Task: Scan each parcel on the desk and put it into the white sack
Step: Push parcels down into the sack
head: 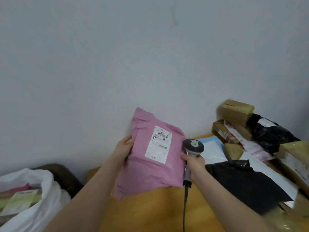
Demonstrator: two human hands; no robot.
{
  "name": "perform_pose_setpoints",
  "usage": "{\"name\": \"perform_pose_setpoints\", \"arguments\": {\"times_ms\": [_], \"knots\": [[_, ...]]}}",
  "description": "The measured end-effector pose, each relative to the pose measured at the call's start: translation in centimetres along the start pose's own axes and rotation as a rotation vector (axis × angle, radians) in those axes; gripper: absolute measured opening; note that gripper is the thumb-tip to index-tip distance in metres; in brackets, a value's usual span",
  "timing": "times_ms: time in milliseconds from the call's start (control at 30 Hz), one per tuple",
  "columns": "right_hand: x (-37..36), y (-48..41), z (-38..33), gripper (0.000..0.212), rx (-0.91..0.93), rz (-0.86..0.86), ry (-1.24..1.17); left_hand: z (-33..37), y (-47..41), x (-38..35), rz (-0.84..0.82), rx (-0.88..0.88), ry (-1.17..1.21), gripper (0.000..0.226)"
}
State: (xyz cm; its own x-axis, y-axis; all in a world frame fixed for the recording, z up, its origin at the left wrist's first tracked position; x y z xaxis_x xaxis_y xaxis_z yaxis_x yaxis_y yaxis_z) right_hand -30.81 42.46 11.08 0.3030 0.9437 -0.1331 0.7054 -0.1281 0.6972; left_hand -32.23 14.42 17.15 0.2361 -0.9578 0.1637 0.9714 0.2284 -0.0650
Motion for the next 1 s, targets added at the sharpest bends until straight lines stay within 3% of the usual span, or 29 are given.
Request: {"name": "perform_pose_setpoints", "arguments": {"times_ms": [100,267,400,533,733,1000], "knots": [[-3.4,0.1,0.6,0.031,0.082,0.033,0.045,-1.9,-0.4,4.8,0.085,-0.011,-0.126,0.025],[-7.3,0.4,1.9,0.038,0.168,0.073,0.104,-6.4,0.5,6.2,-0.082,0.204,-0.089,0.062],[-8.5,0.7,2.6,0.037,0.171,0.074,0.151,-8.4,1.2,6.6,-0.067,0.258,0.046,0.053],[-8.5,0.6,2.4,0.034,0.197,0.057,0.192,-8.2,1.7,7.6,0.097,0.221,0.081,0.008],[-8.8,2.0,2.5,0.029,0.236,0.035,0.222,-7.9,1.9,9.4,0.275,0.151,0.056,0.011],[-10.6,6.5,7.5,0.015,0.110,-0.207,0.367,-9.1,2.1,10.0,0.365,0.165,0.080,0.022]]}}
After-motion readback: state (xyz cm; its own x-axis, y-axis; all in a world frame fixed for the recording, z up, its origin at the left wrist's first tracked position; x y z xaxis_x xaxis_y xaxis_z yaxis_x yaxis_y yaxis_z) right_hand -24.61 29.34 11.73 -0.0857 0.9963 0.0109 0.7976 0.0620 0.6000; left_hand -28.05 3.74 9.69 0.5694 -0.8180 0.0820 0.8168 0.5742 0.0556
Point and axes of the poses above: each hand's wrist, its own y-axis away from the middle knuckle, its own x-axis out of the back of the hand, z = x × y, the point moved 7 cm from there along -y, towards the middle knuckle, and after that the axes turned 14 degrees about -x, right-handed, at the moved point
